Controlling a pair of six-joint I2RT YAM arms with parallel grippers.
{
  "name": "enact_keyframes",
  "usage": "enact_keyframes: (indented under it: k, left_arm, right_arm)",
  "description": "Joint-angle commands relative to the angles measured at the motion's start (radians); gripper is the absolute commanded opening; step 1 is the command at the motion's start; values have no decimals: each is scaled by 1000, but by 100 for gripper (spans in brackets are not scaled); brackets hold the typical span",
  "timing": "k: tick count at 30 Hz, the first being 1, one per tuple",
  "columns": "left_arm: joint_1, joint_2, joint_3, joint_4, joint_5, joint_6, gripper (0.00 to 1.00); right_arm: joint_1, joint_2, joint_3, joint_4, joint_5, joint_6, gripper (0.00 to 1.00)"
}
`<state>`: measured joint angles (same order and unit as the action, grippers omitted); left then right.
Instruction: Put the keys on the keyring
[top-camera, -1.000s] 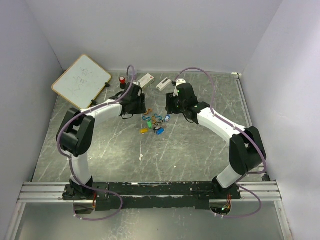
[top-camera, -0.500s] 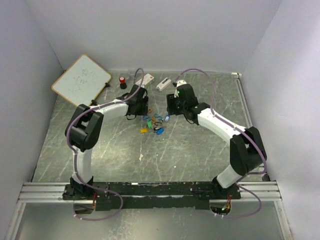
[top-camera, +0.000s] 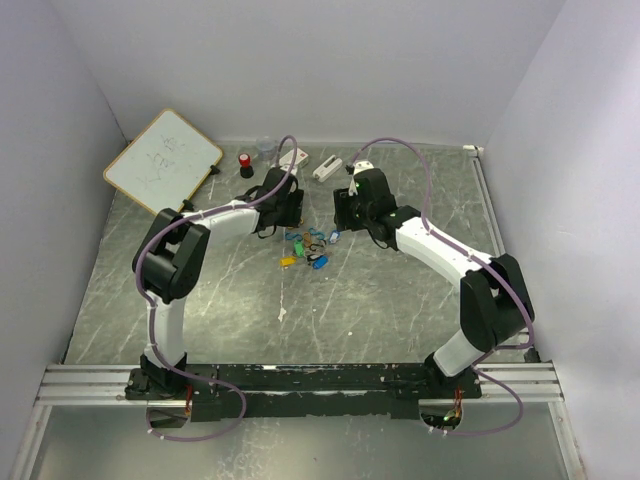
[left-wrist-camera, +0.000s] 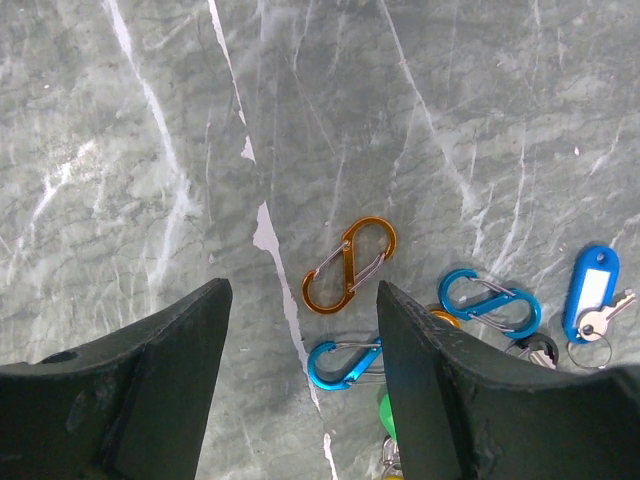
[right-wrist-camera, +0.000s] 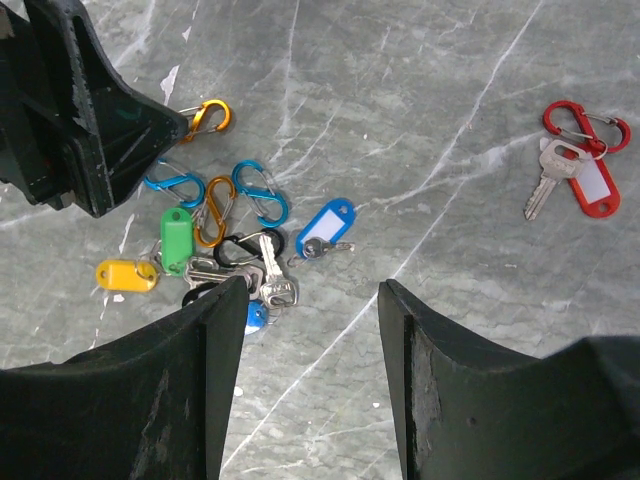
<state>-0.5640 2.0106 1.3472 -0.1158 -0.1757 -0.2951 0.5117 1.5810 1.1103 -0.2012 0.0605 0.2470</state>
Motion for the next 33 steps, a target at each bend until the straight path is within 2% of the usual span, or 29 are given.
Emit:
enact_keyframes:
  k: [1,17,33]
  left_arm:
    - [-6,34,21,42,32,34,71]
    - [-9,65,10,57,83,71,70]
    - [-26,88,14,53,51,95,66]
  right_arm:
    - [-1,-35,-9,5,8,-3,55]
    - [-1,-35,-8,-3,8,-9,55]
    - [-1,-42,-13,-5,20,-12,55]
